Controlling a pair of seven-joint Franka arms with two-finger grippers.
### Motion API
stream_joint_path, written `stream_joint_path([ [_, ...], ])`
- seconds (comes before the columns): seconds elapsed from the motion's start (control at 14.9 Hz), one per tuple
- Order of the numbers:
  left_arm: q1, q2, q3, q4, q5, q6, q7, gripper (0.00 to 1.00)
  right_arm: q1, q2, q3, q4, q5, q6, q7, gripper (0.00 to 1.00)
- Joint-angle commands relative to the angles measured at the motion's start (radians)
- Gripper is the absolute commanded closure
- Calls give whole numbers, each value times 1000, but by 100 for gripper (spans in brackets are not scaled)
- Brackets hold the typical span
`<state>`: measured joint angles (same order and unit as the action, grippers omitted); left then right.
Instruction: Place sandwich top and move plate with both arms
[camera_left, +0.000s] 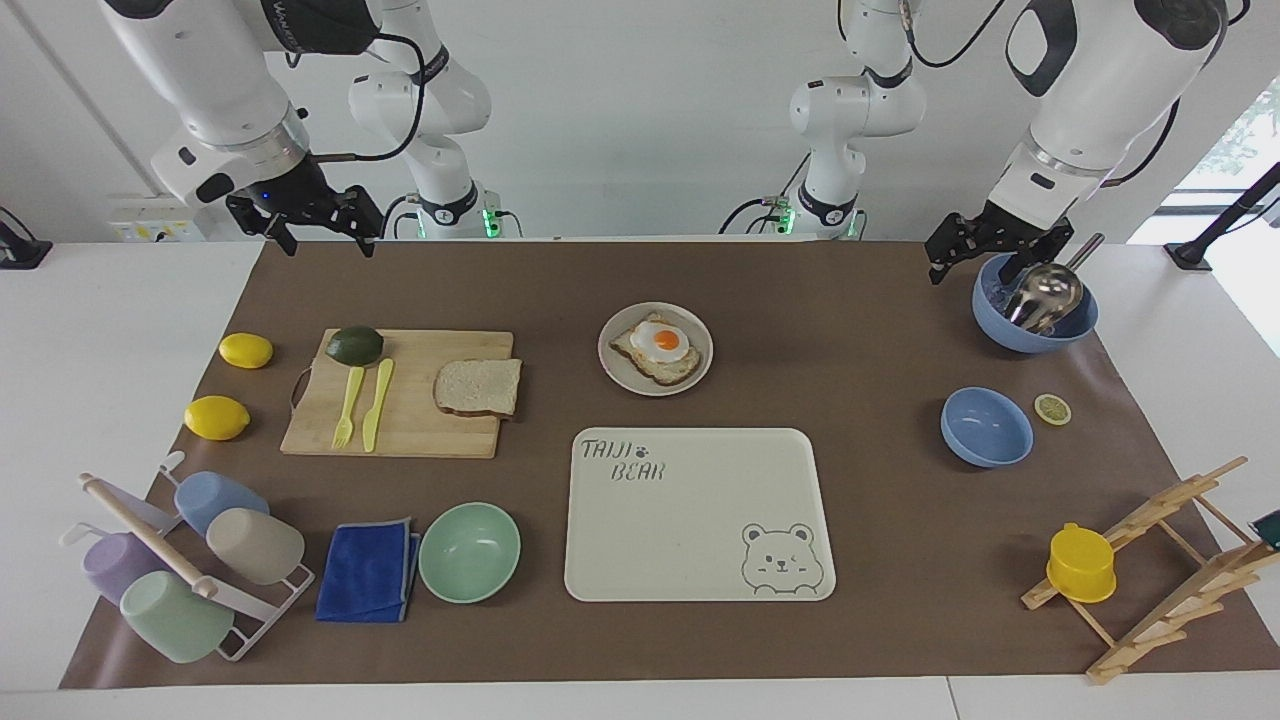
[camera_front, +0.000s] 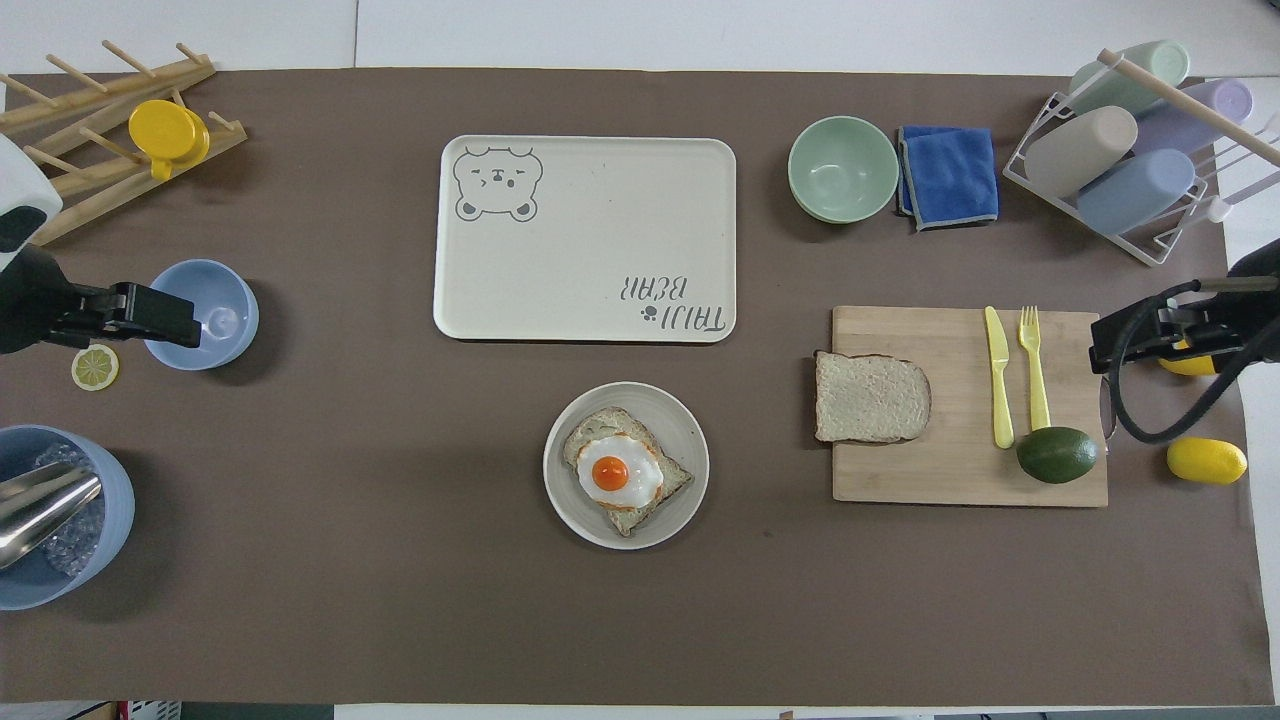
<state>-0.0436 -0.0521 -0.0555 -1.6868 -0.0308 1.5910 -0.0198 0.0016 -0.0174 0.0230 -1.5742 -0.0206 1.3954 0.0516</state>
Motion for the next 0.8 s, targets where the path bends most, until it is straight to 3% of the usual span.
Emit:
stream_joint_path([
  [0.0,13,-20,-7,-11,11,-8,6,0,1,-1,-2,0,-9,8,-29,0],
  [0.74,13,-20,-7,-11,11,-8,6,0,5,-18,11,-30,5,-18,-44,0],
])
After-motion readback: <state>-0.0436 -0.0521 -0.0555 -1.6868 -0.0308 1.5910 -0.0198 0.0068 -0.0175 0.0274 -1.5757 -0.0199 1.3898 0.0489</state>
